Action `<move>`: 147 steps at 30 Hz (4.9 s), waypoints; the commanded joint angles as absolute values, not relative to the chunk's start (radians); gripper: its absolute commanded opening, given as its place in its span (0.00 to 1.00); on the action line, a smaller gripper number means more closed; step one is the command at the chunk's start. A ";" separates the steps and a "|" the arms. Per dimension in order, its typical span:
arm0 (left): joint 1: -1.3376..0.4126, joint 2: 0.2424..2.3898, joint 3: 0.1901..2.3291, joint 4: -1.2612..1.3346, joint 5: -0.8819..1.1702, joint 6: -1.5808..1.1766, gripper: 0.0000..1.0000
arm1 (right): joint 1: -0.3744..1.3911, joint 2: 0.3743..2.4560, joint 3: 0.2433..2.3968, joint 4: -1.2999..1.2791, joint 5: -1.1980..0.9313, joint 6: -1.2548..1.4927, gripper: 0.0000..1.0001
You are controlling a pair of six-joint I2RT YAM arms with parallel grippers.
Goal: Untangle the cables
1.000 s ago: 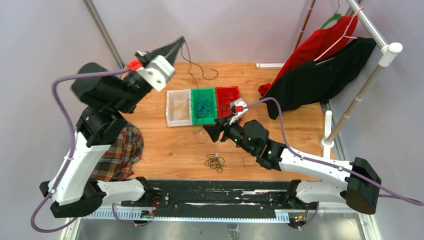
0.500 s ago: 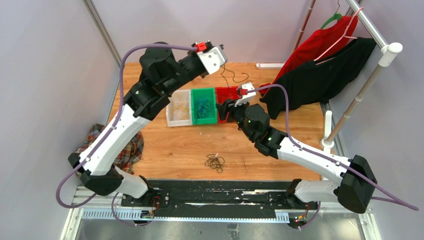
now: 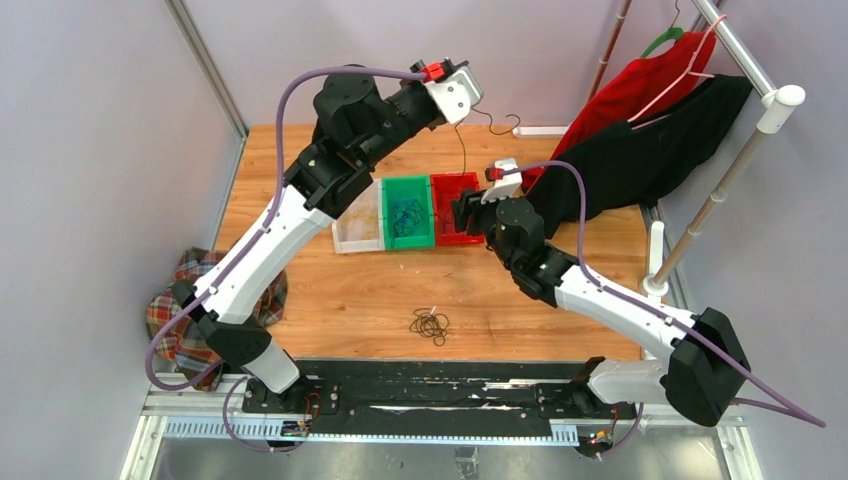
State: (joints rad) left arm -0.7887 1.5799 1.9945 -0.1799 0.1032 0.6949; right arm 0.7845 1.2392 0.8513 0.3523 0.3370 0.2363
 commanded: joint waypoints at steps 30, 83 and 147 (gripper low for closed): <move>-0.765 1.754 1.947 -0.100 0.005 0.876 0.00 | 0.636 1.222 0.789 0.210 0.288 0.294 0.49; -0.729 2.217 1.747 -0.243 0.002 0.830 0.00 | 0.578 0.989 0.532 0.037 0.374 0.441 0.31; -0.747 1.691 1.093 -0.494 0.529 0.284 0.04 | 0.642 0.947 0.426 0.027 0.161 0.489 0.28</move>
